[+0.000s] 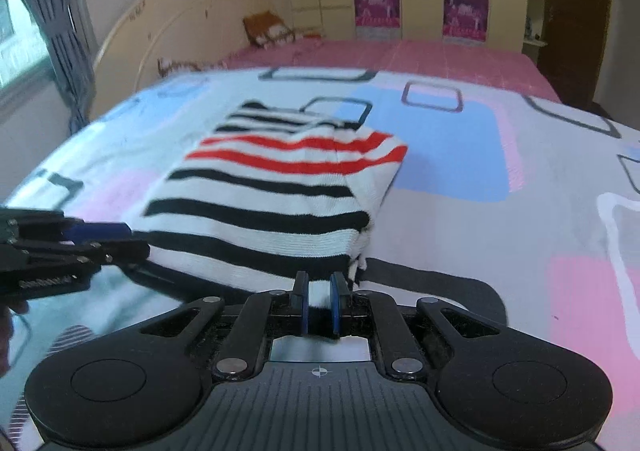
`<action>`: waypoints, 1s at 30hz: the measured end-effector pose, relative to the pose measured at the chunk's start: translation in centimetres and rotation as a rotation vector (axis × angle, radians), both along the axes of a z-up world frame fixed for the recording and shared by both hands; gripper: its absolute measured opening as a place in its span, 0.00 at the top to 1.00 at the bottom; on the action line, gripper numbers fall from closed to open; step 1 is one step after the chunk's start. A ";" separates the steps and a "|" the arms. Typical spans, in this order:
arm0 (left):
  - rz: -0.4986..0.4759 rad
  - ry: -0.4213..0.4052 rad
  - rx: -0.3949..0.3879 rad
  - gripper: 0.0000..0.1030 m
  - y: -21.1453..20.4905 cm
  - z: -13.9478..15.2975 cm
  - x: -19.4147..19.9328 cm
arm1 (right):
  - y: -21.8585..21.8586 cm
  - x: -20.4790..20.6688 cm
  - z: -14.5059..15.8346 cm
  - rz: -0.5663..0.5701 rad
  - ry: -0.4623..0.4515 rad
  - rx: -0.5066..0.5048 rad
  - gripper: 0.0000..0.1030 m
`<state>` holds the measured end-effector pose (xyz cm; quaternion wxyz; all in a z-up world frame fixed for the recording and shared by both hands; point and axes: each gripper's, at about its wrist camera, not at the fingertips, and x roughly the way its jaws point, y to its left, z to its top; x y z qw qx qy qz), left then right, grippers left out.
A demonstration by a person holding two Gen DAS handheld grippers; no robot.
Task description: Fold small clothes
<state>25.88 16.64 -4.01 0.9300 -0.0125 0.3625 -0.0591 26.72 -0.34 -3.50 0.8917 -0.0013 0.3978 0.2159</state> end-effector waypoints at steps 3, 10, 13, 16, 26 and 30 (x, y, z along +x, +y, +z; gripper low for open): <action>0.053 -0.039 0.019 0.26 -1.2 1.2 -2.2 | -1.4 -2.1 1.4 -0.038 0.003 0.034 0.66; 0.109 -0.136 0.069 0.00 -3.9 4.8 -8.9 | -3.8 -8.8 4.4 -0.117 -0.069 0.019 0.01; 0.120 -0.144 0.066 0.00 -4.7 6.2 -11.8 | -4.7 -12.0 5.7 -0.155 -0.086 0.049 0.01; 0.137 -0.160 0.064 0.00 -5.3 7.5 -14.6 | -5.2 -14.7 6.8 -0.173 -0.095 0.072 0.00; 0.146 -0.174 0.058 0.00 -6.8 9.2 -21.2 | -4.9 -22.3 8.7 -0.151 -0.120 0.050 0.00; 0.158 -0.177 0.057 0.00 -7.3 9.2 -22.6 | -5.1 -24.2 9.1 -0.152 -0.131 0.043 0.00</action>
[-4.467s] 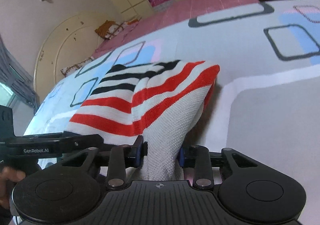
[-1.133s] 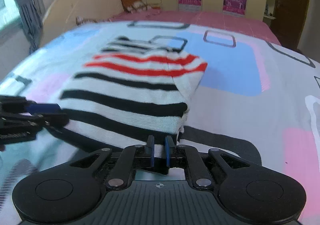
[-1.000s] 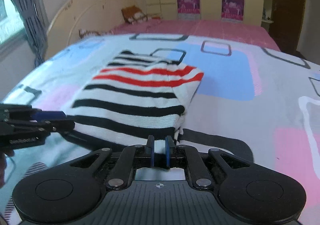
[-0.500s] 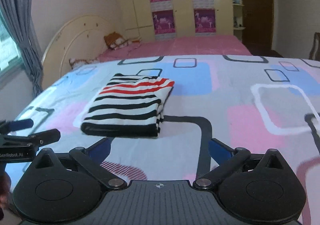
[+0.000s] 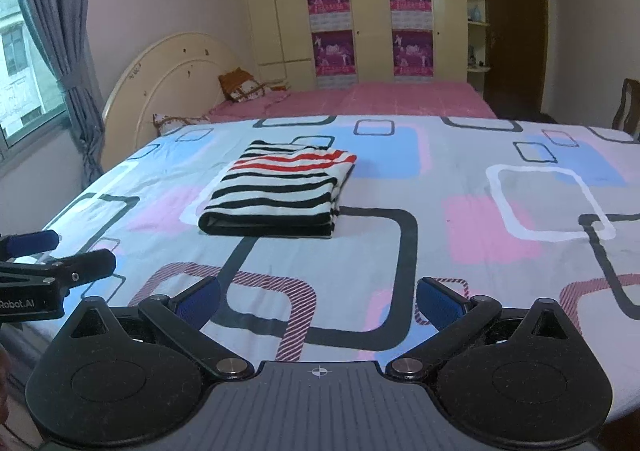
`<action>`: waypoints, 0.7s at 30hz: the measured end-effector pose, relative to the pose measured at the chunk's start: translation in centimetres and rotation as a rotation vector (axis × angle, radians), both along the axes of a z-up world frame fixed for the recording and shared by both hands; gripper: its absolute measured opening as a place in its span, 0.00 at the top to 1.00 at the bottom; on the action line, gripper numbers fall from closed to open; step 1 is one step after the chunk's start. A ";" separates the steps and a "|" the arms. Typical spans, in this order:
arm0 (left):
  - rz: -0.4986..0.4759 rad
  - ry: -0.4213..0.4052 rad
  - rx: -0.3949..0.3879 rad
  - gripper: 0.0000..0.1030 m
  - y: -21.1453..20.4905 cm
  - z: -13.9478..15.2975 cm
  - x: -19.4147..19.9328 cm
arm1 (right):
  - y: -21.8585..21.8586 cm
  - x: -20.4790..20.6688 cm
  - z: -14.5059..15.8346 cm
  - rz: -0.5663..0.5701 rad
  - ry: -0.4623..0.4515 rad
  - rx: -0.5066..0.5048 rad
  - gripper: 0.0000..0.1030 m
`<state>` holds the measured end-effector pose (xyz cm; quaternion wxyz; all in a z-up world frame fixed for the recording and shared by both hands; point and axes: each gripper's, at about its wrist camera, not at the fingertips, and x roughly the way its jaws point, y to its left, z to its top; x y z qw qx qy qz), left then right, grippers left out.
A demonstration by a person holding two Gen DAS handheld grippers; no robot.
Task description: Fold small clothes
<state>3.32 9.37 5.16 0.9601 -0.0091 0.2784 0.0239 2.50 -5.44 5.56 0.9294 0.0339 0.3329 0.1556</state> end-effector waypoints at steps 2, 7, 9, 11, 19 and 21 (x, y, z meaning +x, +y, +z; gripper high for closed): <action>0.002 -0.004 -0.001 0.00 -0.2 0.0 -0.4 | -0.2 -0.5 0.1 -0.003 0.003 0.006 0.00; 0.010 -0.018 0.008 0.00 -0.3 0.3 -0.6 | -0.6 -0.9 0.5 -0.008 -0.010 0.014 0.00; 0.010 -0.021 0.009 0.00 -0.4 0.3 -0.6 | -0.9 -0.6 0.6 -0.011 -0.015 0.019 0.00; 0.008 -0.022 0.010 0.00 -0.6 0.3 -0.6 | -1.1 -0.6 0.7 -0.014 -0.017 0.021 0.00; 0.001 -0.026 0.013 0.00 -0.9 0.3 -0.6 | -1.5 -0.5 0.9 -0.016 -0.019 0.025 0.00; 0.003 -0.027 0.014 0.00 -0.9 0.3 -0.6 | -1.6 -0.4 0.9 -0.013 -0.020 0.026 0.00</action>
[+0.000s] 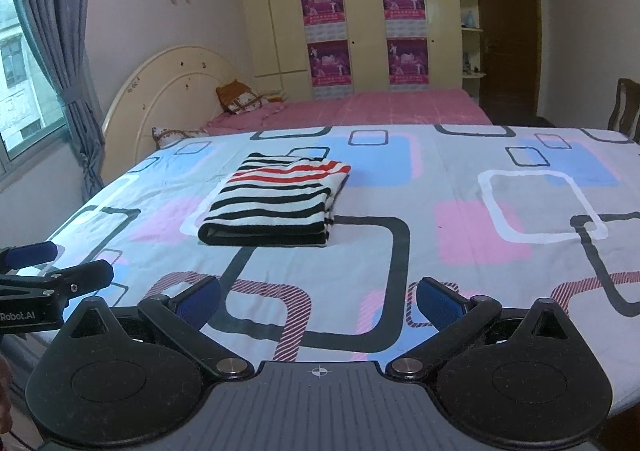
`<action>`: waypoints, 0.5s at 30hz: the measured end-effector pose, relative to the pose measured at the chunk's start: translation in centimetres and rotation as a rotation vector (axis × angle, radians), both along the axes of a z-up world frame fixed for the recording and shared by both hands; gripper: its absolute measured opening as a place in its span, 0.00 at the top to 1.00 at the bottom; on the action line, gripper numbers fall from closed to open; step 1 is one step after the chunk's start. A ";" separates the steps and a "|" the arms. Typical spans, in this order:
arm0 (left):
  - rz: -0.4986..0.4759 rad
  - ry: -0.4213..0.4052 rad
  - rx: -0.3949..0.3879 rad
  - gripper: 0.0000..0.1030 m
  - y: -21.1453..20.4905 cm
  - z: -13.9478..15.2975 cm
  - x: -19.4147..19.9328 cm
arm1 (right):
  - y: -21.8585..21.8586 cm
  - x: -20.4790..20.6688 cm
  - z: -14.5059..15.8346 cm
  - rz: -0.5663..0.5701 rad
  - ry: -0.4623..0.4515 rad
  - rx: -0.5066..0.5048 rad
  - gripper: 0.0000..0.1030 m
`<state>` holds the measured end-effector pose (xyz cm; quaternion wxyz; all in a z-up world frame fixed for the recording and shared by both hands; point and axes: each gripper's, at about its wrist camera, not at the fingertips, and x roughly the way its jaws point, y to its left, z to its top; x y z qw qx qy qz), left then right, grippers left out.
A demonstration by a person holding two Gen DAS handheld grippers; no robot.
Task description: Fold small clothes
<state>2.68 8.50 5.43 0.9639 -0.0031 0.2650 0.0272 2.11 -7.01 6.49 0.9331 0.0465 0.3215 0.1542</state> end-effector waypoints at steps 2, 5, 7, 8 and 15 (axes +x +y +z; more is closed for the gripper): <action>0.000 -0.001 -0.001 0.00 0.1 0.0 -0.1 | 0.0 0.0 0.1 0.000 0.000 0.001 0.00; -0.001 0.000 0.002 0.00 0.1 0.0 0.0 | 0.0 -0.1 0.1 0.001 -0.001 0.003 0.00; -0.002 0.000 0.000 0.00 0.1 0.0 0.0 | 0.1 -0.1 0.1 0.000 -0.001 0.001 0.00; -0.001 -0.001 0.000 0.00 0.1 0.0 0.0 | 0.1 -0.2 0.2 0.000 -0.002 0.002 0.00; 0.000 -0.004 0.000 0.00 0.2 0.1 -0.1 | 0.3 -0.1 0.3 0.004 -0.004 0.001 0.00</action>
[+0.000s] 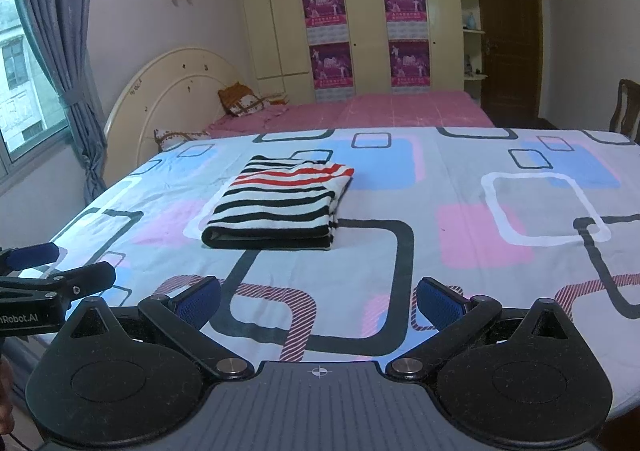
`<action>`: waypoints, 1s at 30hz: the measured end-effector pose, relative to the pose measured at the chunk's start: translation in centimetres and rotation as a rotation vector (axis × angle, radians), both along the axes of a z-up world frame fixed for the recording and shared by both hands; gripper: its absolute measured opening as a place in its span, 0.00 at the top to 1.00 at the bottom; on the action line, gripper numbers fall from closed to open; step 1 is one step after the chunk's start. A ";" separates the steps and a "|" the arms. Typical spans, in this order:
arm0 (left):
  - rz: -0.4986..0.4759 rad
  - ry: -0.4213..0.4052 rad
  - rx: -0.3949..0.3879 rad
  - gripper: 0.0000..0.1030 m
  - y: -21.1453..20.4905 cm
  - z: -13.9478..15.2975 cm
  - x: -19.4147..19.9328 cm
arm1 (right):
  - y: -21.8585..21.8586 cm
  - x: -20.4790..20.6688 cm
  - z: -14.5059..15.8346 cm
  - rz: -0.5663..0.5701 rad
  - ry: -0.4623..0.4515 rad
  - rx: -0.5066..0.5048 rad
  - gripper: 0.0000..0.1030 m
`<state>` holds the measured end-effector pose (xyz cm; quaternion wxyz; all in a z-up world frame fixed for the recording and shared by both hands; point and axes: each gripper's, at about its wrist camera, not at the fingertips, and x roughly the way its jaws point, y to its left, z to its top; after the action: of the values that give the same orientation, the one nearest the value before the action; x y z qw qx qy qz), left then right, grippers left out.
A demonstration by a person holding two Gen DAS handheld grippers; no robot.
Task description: Fold small clothes
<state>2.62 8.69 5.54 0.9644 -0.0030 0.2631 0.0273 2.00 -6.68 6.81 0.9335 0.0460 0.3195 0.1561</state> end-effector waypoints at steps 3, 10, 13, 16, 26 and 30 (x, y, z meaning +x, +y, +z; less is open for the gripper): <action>-0.001 -0.002 0.000 0.00 0.1 0.0 0.0 | 0.1 0.0 0.1 0.000 -0.001 0.000 0.00; -0.007 -0.006 0.000 0.00 0.4 0.3 -0.3 | 0.1 0.1 0.2 0.001 -0.003 -0.001 0.00; -0.007 -0.005 0.000 0.00 0.4 0.3 -0.3 | 0.2 0.1 0.2 0.003 -0.002 -0.002 0.00; -0.007 -0.005 -0.001 0.00 0.3 0.3 -0.3 | 0.2 0.1 0.3 0.006 -0.002 -0.004 0.00; -0.008 -0.006 0.000 0.00 0.4 0.3 -0.3 | 0.3 0.4 0.2 0.017 -0.006 -0.010 0.00; -0.008 -0.006 0.001 0.00 0.4 0.3 -0.3 | 0.4 0.4 0.2 0.021 -0.009 -0.017 0.00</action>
<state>2.36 9.07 5.83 0.9652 -0.0016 0.2603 0.0236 2.42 -6.32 7.00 0.9335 0.0340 0.3173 0.1634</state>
